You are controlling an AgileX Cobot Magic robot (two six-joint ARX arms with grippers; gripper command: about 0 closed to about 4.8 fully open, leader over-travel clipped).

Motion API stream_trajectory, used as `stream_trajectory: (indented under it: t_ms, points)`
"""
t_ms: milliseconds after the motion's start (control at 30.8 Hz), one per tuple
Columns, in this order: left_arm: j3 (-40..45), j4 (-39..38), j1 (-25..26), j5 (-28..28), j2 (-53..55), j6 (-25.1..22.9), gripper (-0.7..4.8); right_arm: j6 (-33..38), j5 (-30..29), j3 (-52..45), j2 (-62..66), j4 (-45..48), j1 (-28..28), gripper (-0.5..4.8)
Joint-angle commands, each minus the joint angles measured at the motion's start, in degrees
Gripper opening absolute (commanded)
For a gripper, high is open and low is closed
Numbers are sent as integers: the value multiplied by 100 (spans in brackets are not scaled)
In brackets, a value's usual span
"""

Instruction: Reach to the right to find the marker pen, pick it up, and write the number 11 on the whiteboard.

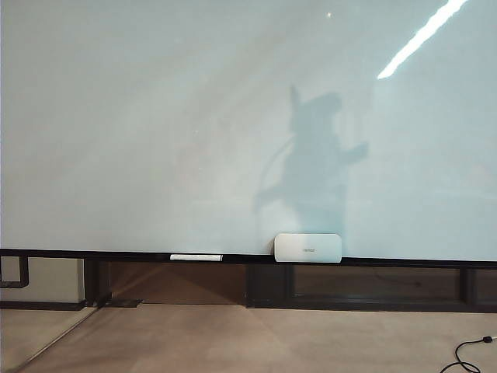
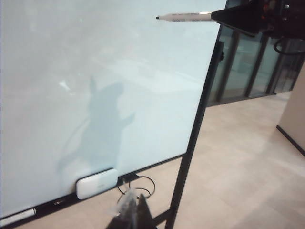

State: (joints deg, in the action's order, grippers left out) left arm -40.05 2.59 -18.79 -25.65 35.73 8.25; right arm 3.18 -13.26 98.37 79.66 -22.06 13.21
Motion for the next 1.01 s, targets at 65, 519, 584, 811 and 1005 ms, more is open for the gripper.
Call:
stream_trajectory:
  t_ms: [65,519,584,811,1005]
  points:
    - [-114,-81,-9,9,-87,-74,-6,-57,334,24,-398,-144,306,-5]
    - [-140,-208,-9,-7,-173,-116,-6,-262,1228,-710,-1864,-1327,879,-5]
    - [-140,-210,-9,-17,-173,-114,-6,-273,1231,-1123,-2057,-981,876,-5]
    - [-140,-216,-9,-57,-173,-116,-6,-387,1202,-2643,-2243,981,811,-5]
    - [-140,-245,-9,-114,-173,-146,-6,-387,1182,-3790,-1947,2800,767,-5]
